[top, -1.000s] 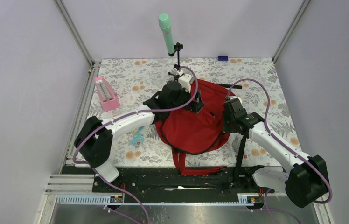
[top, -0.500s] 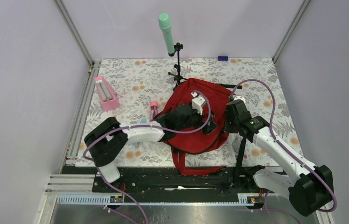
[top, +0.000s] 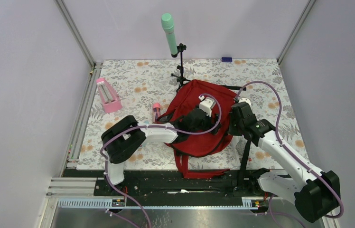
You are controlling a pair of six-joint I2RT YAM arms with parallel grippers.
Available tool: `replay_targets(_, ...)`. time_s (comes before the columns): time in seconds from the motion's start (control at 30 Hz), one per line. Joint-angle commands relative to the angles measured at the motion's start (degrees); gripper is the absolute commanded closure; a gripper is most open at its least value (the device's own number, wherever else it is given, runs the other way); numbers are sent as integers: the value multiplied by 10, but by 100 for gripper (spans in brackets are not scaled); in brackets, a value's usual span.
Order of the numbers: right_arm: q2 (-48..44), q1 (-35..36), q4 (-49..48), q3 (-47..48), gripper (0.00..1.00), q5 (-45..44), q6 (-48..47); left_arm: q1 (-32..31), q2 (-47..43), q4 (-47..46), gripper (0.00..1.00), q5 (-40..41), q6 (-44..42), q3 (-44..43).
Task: Pack the student bag
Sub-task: Zip the student bag at the center of the board.
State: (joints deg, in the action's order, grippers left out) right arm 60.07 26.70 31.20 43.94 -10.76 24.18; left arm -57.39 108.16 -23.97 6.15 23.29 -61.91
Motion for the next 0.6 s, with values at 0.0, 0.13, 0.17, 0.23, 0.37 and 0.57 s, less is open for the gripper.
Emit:
replay_targets(0.0, -21, 6, -11, -8, 100, 19, 20, -4, 21, -18, 32, 24, 30, -26)
replay_targets(0.13, -22, 6, -15, -14, 100, 20, 23, -5, 27, -23, 55, 25, 45, -37)
replay_targets(0.17, -22, 7, -16, -15, 100, 21, 22, -5, 27, -24, 62, 26, 49, -38)
replay_targets(0.23, -23, 6, -16, -15, 100, 29, 21, -5, 26, -25, 79, 26, 52, -45)
replay_targets(0.37, -22, 6, -13, -3, 100, 42, 8, -4, 24, -27, 100, 34, 59, -70)
replay_targets(0.57, -28, 6, 15, 59, 100, 40, -23, 16, 38, 2, 100, 36, 50, -157)
